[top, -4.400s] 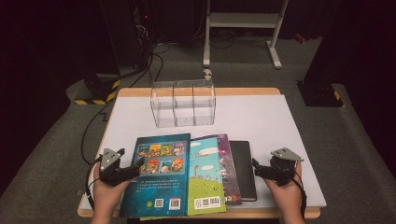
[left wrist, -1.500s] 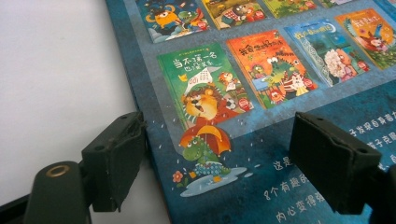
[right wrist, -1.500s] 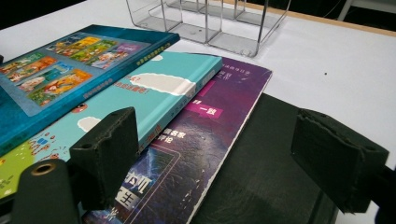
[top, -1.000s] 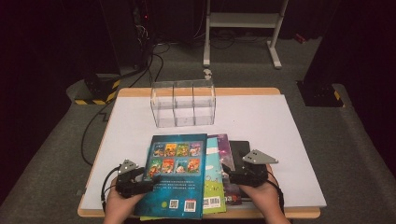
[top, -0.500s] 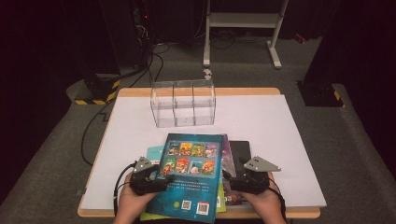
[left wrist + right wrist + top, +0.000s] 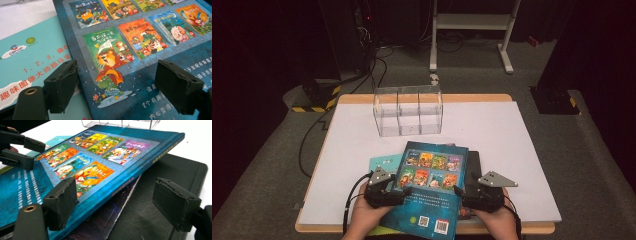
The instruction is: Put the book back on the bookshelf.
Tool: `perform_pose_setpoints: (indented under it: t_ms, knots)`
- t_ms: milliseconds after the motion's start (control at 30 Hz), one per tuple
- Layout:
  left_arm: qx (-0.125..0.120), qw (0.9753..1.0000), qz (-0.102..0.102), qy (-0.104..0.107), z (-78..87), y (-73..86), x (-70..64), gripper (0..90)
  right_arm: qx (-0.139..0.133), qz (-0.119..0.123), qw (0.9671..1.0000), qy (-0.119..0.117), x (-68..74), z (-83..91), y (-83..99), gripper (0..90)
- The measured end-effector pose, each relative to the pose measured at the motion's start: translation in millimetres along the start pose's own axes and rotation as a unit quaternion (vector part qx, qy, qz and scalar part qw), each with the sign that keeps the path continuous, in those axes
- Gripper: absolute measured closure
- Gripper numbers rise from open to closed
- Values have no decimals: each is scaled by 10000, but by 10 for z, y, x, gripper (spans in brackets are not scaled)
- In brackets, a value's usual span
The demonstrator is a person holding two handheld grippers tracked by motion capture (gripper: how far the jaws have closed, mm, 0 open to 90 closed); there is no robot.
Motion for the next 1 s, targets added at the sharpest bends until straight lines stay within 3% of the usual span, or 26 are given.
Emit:
perform_pose_setpoints:
  t_ms: [167,500,1000]
  knots:
    - [37,9999,40,120,50,17,49,255,33,-24,9999,-132,36,-46,-6,180]
    - [37,9997,98,225,108,92,46,279,118,-160,9991,-377,34,-152,-33,186]
    - [66,9997,130,205,107,98,35,280,211,-241,9990,-302,43,-172,-43,189]
Point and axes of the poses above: each handheld gripper's, and its own axes: z roughly backward along the jaws, y roughly out of its underside, x roughly to its left, the point moved 7 cm from there along -z, roughly forward along the jaws, and after that the axes turned 11 degrees about z, right-handed, at the moved point
